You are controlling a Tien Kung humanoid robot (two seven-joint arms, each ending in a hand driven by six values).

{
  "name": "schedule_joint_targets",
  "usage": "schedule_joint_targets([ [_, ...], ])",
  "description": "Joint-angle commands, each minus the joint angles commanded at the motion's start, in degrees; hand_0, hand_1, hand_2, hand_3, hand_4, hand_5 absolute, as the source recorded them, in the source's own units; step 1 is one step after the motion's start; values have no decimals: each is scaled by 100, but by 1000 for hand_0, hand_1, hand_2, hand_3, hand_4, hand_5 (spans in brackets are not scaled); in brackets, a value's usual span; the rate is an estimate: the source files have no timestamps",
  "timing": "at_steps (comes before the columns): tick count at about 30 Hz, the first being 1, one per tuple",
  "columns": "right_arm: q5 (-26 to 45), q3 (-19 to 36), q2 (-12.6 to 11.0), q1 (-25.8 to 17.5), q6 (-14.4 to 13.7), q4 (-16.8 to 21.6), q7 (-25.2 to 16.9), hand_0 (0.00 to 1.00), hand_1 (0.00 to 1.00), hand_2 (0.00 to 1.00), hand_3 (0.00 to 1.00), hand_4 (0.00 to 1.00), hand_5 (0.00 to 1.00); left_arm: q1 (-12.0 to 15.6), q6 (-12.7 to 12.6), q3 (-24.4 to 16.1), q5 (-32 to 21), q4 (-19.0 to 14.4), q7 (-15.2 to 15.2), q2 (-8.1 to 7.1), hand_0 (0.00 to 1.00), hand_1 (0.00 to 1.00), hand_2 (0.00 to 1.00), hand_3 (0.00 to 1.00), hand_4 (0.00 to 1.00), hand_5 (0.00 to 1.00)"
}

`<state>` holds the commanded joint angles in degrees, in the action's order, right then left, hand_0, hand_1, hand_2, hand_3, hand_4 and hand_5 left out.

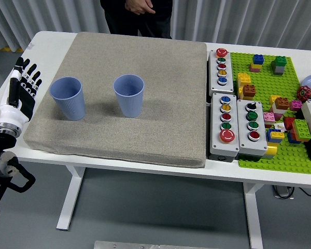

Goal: Pick cup pour cup place

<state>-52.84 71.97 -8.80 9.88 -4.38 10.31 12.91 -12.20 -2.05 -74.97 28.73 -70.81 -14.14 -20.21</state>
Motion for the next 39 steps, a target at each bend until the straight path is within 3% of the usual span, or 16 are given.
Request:
schedule_joint_targets([
  [1, 17, -8, -2, -2, -3, 0, -5, 720, 683, 678, 626, 146, 364, -73, 171, 4, -261, 121, -80, 2, 998, 978, 998, 998, 731, 759],
  [3, 28, -19, -3, -7, -5, 0, -7, 720, 683, 678, 626, 146, 364, -146, 255, -31, -782, 261, -145, 0, 998, 978, 998, 998, 731, 759],
  [10, 31, -34, -6, -38, -2, 0, -10, 720, 682, 678, 626, 146, 362, -214, 169, -175, -2246, 490, -172, -32, 998, 968, 998, 998, 734, 783],
  [18, -23, -13, -1, -57, 8, 0, 5, 720, 683, 678, 626, 151, 365, -162, -16, -188, -2202, 496, -264, -29, 998, 962, 998, 998, 741, 827],
  [31, -3, -29, 1, -69, 9, 0, 5, 720, 683, 678, 627, 153, 365, -245, 46, -364, -2271, 663, -244, -73, 998, 952, 998, 998, 746, 837],
  [35, 2, -32, -3, -47, 8, 0, 5, 720, 683, 678, 627, 153, 365, -391, 76, -476, -2187, 893, -250, -172, 998, 946, 998, 996, 748, 848],
  [39, 6, -30, -6, -25, 8, 0, 8, 720, 683, 678, 627, 153, 365, -511, 85, -545, -2271, 914, -245, -302, 998, 946, 998, 996, 748, 848],
])
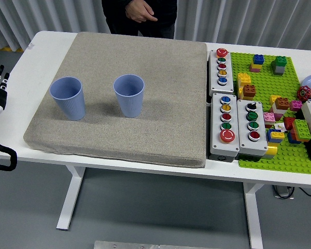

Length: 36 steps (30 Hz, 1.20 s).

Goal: Pick cup pour cup place

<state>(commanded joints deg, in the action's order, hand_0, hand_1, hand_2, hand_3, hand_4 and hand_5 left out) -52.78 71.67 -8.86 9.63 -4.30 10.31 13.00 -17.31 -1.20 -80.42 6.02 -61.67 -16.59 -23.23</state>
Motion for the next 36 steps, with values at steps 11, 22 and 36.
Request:
schedule_joint_targets([
  [11, 13, -3, -9, 11, -8, 0, -3, 720, 683, 678, 627, 156, 366, -111, -125, -365, 284, -815, -39, -66, 988, 927, 997, 989, 752, 882],
  [22, 20, -3, -6, 24, -5, 0, -3, 720, 683, 678, 628, 155, 367, -111, -193, -521, 502, -1031, -26, -36, 987, 928, 997, 983, 752, 903],
  [36, -23, 13, 9, 5, -8, 0, 9, 720, 683, 678, 628, 152, 365, -12, -281, -648, 678, -1085, -41, 8, 981, 925, 993, 981, 756, 930],
])
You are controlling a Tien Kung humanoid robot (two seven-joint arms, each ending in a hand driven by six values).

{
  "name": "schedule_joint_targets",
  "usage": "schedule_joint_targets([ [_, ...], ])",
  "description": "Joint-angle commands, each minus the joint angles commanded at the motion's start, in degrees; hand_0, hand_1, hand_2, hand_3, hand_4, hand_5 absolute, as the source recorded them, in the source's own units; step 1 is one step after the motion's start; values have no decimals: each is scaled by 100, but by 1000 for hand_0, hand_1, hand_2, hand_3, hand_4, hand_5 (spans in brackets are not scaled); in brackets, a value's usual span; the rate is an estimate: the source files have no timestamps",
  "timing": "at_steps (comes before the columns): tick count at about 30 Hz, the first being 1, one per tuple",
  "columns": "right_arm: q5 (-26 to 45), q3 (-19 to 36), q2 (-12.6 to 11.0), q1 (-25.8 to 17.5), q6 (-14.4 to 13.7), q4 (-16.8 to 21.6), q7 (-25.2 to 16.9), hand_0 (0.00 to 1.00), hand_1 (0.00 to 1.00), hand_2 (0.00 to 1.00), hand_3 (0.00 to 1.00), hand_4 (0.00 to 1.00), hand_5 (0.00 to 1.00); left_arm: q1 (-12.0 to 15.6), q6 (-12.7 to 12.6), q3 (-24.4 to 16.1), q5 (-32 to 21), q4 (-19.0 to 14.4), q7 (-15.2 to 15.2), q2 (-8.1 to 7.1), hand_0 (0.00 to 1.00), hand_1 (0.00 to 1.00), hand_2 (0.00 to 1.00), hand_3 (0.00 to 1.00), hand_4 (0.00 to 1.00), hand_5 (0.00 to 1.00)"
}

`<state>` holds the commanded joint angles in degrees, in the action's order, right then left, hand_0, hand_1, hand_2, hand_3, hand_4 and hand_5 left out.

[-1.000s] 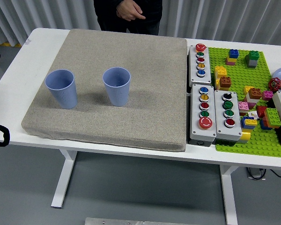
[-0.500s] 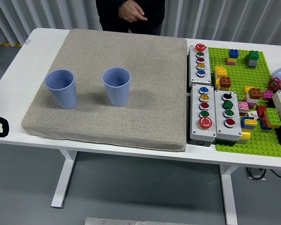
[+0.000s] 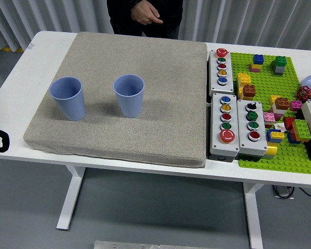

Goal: Pick cup pour cup place

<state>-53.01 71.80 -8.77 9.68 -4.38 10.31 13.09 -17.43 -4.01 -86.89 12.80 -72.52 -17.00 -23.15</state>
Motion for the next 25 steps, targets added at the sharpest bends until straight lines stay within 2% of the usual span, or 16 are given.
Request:
schedule_joint_targets([
  [13, -7, -14, 19, -56, 4, 0, 9, 720, 683, 678, 628, 150, 367, 88, -11, -150, 31, 27, -13, 4, 980, 925, 994, 978, 763, 952],
  [25, 30, -37, 12, -35, 10, 0, -1, 720, 683, 678, 629, 147, 372, 140, -35, -429, 175, 22, -44, 156, 979, 926, 993, 976, 765, 965],
])
